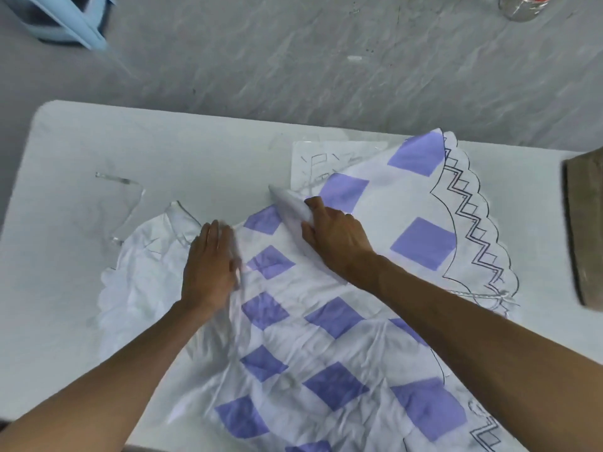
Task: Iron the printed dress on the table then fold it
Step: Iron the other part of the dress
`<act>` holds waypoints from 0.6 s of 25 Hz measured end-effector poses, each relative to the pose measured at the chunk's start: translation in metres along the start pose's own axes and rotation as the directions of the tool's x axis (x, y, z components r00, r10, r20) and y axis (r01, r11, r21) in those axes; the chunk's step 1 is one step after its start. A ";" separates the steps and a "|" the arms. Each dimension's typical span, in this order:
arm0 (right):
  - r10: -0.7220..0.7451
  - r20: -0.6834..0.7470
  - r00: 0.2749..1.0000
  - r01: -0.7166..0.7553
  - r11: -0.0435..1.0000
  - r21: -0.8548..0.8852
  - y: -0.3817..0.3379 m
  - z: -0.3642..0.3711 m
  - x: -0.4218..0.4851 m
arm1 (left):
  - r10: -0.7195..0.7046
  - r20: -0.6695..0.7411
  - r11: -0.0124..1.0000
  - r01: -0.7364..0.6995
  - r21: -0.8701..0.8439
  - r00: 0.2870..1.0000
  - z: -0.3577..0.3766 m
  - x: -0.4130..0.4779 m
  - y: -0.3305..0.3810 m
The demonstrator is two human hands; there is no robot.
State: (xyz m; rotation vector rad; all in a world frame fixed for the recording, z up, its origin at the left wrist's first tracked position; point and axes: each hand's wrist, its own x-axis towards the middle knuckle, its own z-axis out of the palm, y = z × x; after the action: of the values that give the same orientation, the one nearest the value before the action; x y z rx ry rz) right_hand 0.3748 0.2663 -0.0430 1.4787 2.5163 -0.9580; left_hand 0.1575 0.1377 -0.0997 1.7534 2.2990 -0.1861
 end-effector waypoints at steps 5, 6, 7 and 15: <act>-0.088 0.055 0.995 0.095 0.987 -0.133 -0.056 0.048 0.004 | 0.078 0.193 0.994 -0.091 0.059 0.978 0.026 -0.011 -0.043; -0.093 0.071 0.993 0.102 0.984 -0.146 -0.059 0.054 0.005 | 0.071 0.212 0.995 -0.084 0.053 0.975 0.028 -0.009 -0.044; -0.090 0.080 0.993 0.101 0.982 -0.157 -0.061 0.058 0.006 | 0.063 0.234 0.996 -0.076 0.047 0.970 0.028 -0.007 -0.043; -0.093 0.067 0.993 0.108 0.954 -0.279 -0.054 0.055 0.013 | -0.067 0.352 0.992 0.025 0.123 0.934 0.024 0.000 -0.024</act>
State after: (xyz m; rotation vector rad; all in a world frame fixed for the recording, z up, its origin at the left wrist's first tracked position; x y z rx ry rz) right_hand 0.3107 0.2276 -0.0664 1.2364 2.5788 -0.6053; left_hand 0.1377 0.1251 -0.1239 1.5628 2.1000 -0.6071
